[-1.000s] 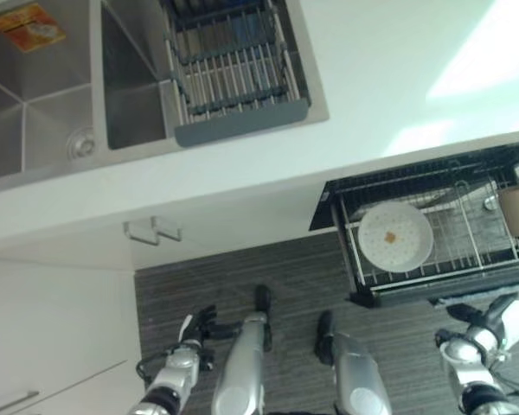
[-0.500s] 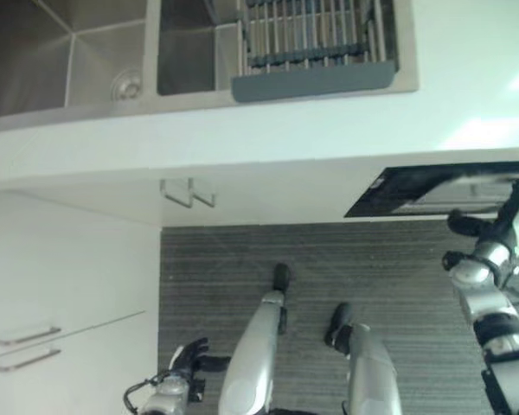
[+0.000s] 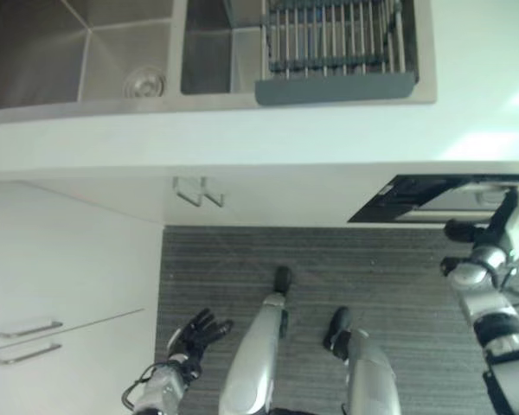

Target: Place the dishes in the dishwasher.

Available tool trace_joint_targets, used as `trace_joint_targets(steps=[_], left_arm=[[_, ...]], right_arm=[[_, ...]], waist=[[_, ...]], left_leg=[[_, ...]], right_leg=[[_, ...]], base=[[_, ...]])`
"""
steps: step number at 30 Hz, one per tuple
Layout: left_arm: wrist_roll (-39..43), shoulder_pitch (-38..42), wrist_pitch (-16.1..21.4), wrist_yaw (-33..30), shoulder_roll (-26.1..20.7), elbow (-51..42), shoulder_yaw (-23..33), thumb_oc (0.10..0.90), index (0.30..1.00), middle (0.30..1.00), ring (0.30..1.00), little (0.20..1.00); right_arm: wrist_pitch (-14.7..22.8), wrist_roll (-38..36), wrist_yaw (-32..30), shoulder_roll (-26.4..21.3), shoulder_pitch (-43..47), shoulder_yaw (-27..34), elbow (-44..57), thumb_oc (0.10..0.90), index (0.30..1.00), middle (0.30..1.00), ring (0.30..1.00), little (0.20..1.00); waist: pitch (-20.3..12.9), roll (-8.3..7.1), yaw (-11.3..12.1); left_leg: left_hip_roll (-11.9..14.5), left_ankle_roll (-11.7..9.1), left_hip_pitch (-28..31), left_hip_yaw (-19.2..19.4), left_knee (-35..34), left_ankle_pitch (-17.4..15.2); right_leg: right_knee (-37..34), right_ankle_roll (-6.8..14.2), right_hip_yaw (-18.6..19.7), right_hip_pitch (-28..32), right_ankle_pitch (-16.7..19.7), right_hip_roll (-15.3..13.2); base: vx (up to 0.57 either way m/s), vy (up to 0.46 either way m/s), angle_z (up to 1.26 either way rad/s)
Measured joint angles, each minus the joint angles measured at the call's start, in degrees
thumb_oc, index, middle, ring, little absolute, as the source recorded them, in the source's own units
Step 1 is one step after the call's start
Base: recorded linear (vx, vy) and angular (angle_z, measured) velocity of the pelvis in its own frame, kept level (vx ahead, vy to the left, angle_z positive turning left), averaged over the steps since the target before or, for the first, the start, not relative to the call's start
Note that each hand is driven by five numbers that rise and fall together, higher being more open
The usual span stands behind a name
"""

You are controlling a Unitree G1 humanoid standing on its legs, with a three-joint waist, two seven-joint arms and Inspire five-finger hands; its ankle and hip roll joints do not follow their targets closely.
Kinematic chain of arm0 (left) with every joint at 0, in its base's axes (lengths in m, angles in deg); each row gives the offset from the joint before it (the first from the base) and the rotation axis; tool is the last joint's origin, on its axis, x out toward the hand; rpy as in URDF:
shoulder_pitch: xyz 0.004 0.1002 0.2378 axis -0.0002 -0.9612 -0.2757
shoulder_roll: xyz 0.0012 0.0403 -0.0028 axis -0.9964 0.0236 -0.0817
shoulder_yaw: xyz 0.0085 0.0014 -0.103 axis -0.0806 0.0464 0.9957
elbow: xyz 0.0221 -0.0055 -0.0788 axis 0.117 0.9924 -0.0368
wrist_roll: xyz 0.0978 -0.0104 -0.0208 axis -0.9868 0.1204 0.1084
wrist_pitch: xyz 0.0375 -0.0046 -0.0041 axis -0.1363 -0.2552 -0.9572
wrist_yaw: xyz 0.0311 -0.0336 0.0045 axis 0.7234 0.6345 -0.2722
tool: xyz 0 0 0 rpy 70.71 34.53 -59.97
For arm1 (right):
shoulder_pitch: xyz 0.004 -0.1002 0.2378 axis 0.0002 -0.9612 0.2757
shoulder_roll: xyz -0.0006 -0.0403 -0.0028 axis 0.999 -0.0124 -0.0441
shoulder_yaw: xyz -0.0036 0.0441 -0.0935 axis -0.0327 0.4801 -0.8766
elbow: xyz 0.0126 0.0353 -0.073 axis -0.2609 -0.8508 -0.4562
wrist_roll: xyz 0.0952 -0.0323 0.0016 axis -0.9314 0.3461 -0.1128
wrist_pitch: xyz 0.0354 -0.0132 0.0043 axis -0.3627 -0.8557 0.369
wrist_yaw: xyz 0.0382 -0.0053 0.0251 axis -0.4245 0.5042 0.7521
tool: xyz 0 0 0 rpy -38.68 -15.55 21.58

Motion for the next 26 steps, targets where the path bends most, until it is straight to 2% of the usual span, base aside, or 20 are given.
trace_joint_targets(steps=[1, 2, 4, 6, 7, 8, 10, 11, 13, 15, 18, 20, 23, 26], left_arm=[[1.64, -0.02, 1.05, 0.32, -0.20, -4.42, 1.02, 0.800, 0.900, 0.900, 0.900, 0.900], [1.11, 0.06, 2.43, 1.11, -0.33, -6.89, 0.97, 0.800, 0.900, 0.900, 0.900, 0.900], [-1.22, 0.03, 2.57, 1.29, -0.37, -7.47, 0.47, 0.800, 0.900, 0.900, 0.900, 0.900], [-3.65, -1.94, 2.38, 1.48, -0.41, -7.15, -0.63, 0.800, 0.900, 0.900, 0.900, 0.900], [-2.70, -3.66, 1.75, 1.97, -0.31, -7.00, -0.45, 0.800, 0.900, 0.900, 0.900, 0.900], [-2.53, -5.56, -0.07, 3.66, -0.07, -6.27, -0.50, 0.800, 0.900, 0.900, 0.900, 0.900], [-3.16, -5.45, -3.77, 5.74, -0.02, -4.29, -0.74, 0.800, 0.900, 0.900, 0.900, 0.900], [-3.66, -5.47, -6.09, 6.93, 0.31, -3.33, -2.14, 0.800, 0.900, 0.900, 0.900, 0.900], [-6.37, -5.75, -9.54, 8.71, 2.07, -2.54, -3.32, 0.800, 0.900, 0.900, 0.900, 0.900], [-8.97, -5.38, -11.32, 9.71, 2.23, -1.54, -4.04, 0.800, 0.900, 0.900, 0.900, 0.900], [-11.49, -4.40, -13.18, 10.13, 2.35, 2.27, -5.47, 0.800, 0.900, 0.900, 0.900, 0.900], [-14.46, -2.37, -14.04, 9.73, 2.44, 6.95, -6.30, 0.800, 0.900, 0.900, 0.900, 0.900], [-19.75, -1.41, -13.97, 7.53, 2.64, 11.34, -7.95, 0.800, 0.900, 0.900, 0.900, 0.900], [-21.54, -1.48, -13.74, 5.79, 2.86, 13.01, -7.92, 0.800, 0.900, 0.900, 0.900, 0.900]], right_arm=[[3.33, 1.13, 0.15, 4.19, -5.00, -0.04, 2.78, 0.800, 0.900, 0.900, 0.900, 0.900], [4.13, 1.63, 0.69, 7.49, -7.91, -0.87, 3.99, 0.800, 0.900, 0.900, 0.900, 0.900], [6.20, 2.42, 0.96, 9.03, -10.59, -0.95, 4.78, 0.800, 0.900, 0.900, 0.900, 0.900], [7.22, 2.73, 2.26, 10.34, -15.05, -0.31, 4.82, 0.800, 0.900, 0.900, 0.900, 0.900], [7.59, 3.09, 3.31, 11.49, -17.13, 0.01, 4.82, 0.800, 0.900, 0.900, 0.900, 0.900], [7.23, 3.03, 4.84, 12.08, -19.42, -0.22, 4.21, 0.800, 0.900, 0.900, 0.900, 0.900], [7.58, 0.13, 7.78, 13.89, -20.84, 0.13, 0.83, 0.800, 0.900, 0.900, 0.900, 0.900], [8.11, -3.53, 11.11, 15.17, -22.55, 0.07, -0.26, 0.800, 0.900, 0.900, 0.900, 0.900], [7.80, -14.47, 20.41, 18.00, -25.62, 1.06, -0.65, 0.800, 0.900, 0.900, 0.900, 0.900], [5.57, -24.44, 27.96, 20.74, -28.27, 1.64, -1.03, 0.800, 0.900, 0.900, 0.900, 0.900], [0.81, -30.76, 35.69, 21.42, -29.51, 1.57, -3.19, 0.800, 0.900, 0.900, 0.900, 0.900], [-1.84, -30.61, 38.10, 20.83, -29.50, 1.19, -3.40, 0.800, 0.900, 0.900, 0.900, 0.900], [-3.85, -30.51, 40.42, 20.70, -28.35, 1.12, -8.46, 0.800, 0.900, 0.900, 0.900, 0.900], [-5.18, -29.33, 42.25, 20.60, -28.27, 1.25, -12.30, 0.800, 0.900, 0.900, 0.900, 0.900]], waist=[[-0.01, -0.06, 0.27], [-0.03, -0.09, 0.16], [-0.09, 0.00, 0.10], [-0.42, -1.33, -2.09], [-0.86, -2.62, -2.76], [-2.77, -4.26, -4.51], [-4.63, -6.47, -5.63], [-6.87, -7.53, -6.38], [-10.00, -8.37, -7.55], [-12.75, -8.24, -8.43], [-16.27, -6.88, -10.57], [-18.17, -6.58, -12.52], [-21.18, -7.04, -13.03], [-22.36, -7.03, -13.75]], left_leg=[[0.16, -0.21, 2.05, -0.97, -0.46, -0.16], [0.98, -0.44, 3.16, -0.91, -0.80, -0.38], [1.01, -0.78, 4.12, -0.77, -0.98, -0.29], [1.48, -0.47, 6.02, 0.16, -0.88, -0.89], [1.73, -0.13, 7.45, 1.59, -0.75, -1.22], [1.99, 0.36, 8.29, 3.65, -0.90, -1.65], [2.32, 0.33, 10.35, 5.28, -1.20, -2.30], [2.52, 0.24, 11.10, 6.05, -1.50, -2.61], [2.77, -0.24, 12.36, 7.23, -1.93, -3.63], [3.11, -0.27, 13.16, 8.26, -2.00, -3.88], [3.87, -0.21, 13.00, 10.11, -2.30, -3.92], [4.26, -0.33, 14.13, 11.27, -3.34, -3.49], [4.80, -0.63, 15.28, 13.35, -4.15, -3.17], [4.90, -0.50, 15.97, 14.29, -5.17, -3.14]], right_leg=[[-2.10, -0.14, -1.17, 3.31, 0.12, 0.64], [-4.15, -0.25, -1.45, 5.22, 0.75, 1.40], [-5.95, -0.13, -1.62, 7.11, 1.40, 1.86], [-9.28, 0.21, -1.25, 10.01, 2.49, 2.19], [-10.58, 0.42, -0.43, 11.60, 3.01, 2.44], [-10.85, 0.67, 0.03, 12.36, 2.82, 2.30], [-11.00, 0.78, 1.50, 13.52, 2.73, 2.21], [-11.02, 0.80, 2.35, 13.59, 2.69, 2.15], [-10.87, 0.82, 3.81, 14.00, 2.46, 1.96], [-10.39, 0.63, 4.96, 13.72, 1.93, 1.92], [-9.41, 0.59, 6.58, 11.90, 1.97, 1.93], [-8.65, 0.54, 8.24, 11.05, 2.03, 1.89], [-8.09, 0.66, 10.01, 10.45, 1.97, 2.13], [-7.41, 0.56, 11.19, 9.86, 1.81, 2.12]], base=[[0.08, -0.118, 0.30], [0.06, -0.088, 0.23], [0.04, -0.039, 0.02], [0.03, -0.012, -0.14], [0.00, -0.026, -0.30], [-0.01, -0.037, -0.38], [-0.01, -0.024, -0.35], [0.01, -0.003, -0.38], [-0.01, -0.013, -0.35], [-0.05, -0.011, -0.30], [-0.05, 0.000, -0.35], [-0.07, 0.033, -0.40], [-0.03, 0.041, -0.36], [-0.03, 0.032, -0.17]])
